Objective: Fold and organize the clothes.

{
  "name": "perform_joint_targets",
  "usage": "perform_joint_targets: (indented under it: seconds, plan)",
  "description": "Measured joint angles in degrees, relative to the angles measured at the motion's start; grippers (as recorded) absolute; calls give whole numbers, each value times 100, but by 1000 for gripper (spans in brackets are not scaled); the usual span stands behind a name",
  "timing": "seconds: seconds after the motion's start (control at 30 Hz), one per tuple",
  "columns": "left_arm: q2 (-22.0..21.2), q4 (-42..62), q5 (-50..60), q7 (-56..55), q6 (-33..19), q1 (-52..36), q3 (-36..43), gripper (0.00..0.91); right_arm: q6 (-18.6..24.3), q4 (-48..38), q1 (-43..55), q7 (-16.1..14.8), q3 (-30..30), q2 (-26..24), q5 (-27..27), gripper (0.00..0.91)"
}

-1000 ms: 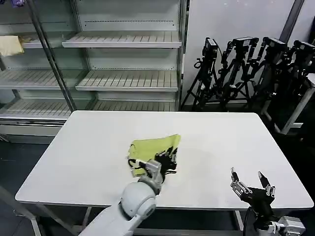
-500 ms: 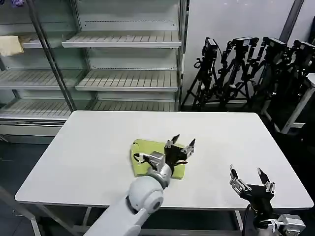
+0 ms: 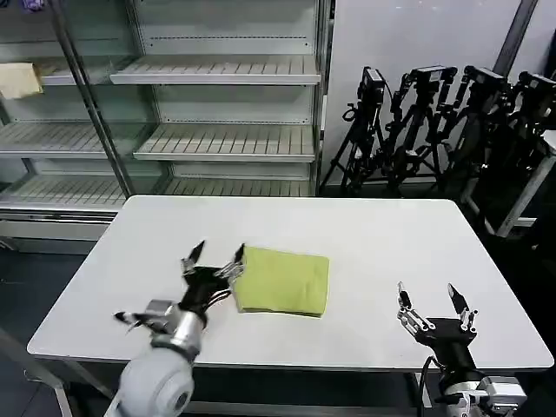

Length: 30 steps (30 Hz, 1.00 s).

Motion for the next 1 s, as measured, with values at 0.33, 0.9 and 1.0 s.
perform_joint_targets:
  seconds: [0.33,0.9,1.0]
  plan:
    - [-200,-809,1168,212,-68,1539,-377,907,55,34,-54,-3,-121,30,-167,907]
    - [-242,-328,3493,605,422,1736,539,907,70,123,-275,23,-124,90,-270,907]
    - [-275,-152,3758,641,607,1615,708,907,71,130,-304,26,-121,107,-279,907]
